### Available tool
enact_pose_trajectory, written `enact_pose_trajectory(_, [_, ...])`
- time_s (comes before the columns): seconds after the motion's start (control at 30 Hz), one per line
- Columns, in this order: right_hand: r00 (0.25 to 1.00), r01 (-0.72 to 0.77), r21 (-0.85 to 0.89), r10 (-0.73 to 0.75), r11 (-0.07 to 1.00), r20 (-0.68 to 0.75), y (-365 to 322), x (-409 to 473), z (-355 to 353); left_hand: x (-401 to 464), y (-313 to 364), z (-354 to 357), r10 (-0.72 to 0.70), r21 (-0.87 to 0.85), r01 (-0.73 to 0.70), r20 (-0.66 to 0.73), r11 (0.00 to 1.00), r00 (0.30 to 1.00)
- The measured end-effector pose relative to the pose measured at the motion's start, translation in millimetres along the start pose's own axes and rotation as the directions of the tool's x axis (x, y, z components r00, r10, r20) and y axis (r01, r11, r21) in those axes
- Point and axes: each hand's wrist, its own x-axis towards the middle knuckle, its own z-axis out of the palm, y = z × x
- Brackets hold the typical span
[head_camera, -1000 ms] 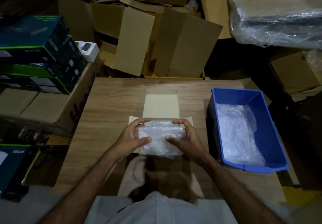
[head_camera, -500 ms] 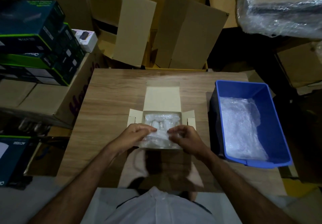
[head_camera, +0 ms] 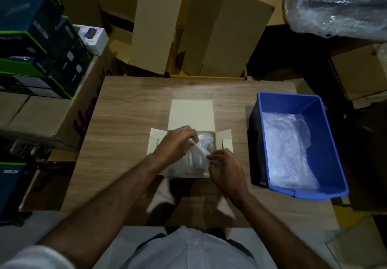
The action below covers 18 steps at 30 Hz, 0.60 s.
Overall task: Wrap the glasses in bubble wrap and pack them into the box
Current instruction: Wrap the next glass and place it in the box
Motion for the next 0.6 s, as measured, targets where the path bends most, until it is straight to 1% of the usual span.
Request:
enact_pose_trajectory(0.1, [0.999, 0.031, -0.147, -0.030, 0.989, 0.011, 0, -7, -1, 28, 3, 14, 0.165, 0.137, -0.163, -0.008, 0.977, 0.986])
enact_pose_trajectory(0.17, [0.998, 0.056, -0.216, -0.050, 0.975, 0.033, 1, -10, 2, 42, 1, 26, 0.218, 0.188, -0.212, -0.009, 0.959, 0.976])
enact_pose_trajectory(0.23, [0.996, 0.078, -0.271, -0.065, 0.959, 0.057, 5, -13, 9, 49, -2, 38, 0.225, 0.192, -0.221, 0.002, 0.956, 0.974])
enact_pose_trajectory(0.33, [0.996, 0.075, -0.324, -0.054, 0.943, 0.075, 8, -12, 19, 54, -10, 52, 0.223, 0.147, -0.228, 0.051, 0.962, 0.974])
enact_pose_trajectory(0.4, [0.994, 0.093, -0.377, -0.063, 0.922, 0.089, 6, -9, 24, 54, -16, 57, 0.213, 0.163, -0.227, 0.098, 0.960, 0.972])
enact_pose_trajectory(0.47, [0.989, 0.122, -0.441, -0.070, 0.889, 0.133, 5, -6, 27, 52, -21, 58, 0.224, 0.206, -0.248, 0.132, 0.947, 0.966])
enact_pose_trajectory(0.53, [0.981, 0.125, -0.489, -0.034, 0.863, 0.192, 4, -4, 29, 51, -23, 56, 0.244, 0.241, -0.287, 0.194, 0.927, 0.950])
enact_pose_trajectory(0.6, [0.978, 0.120, -0.526, -0.010, 0.842, 0.208, 2, -2, 31, 51, -23, 50, 0.229, 0.279, -0.314, 0.297, 0.908, 0.927])
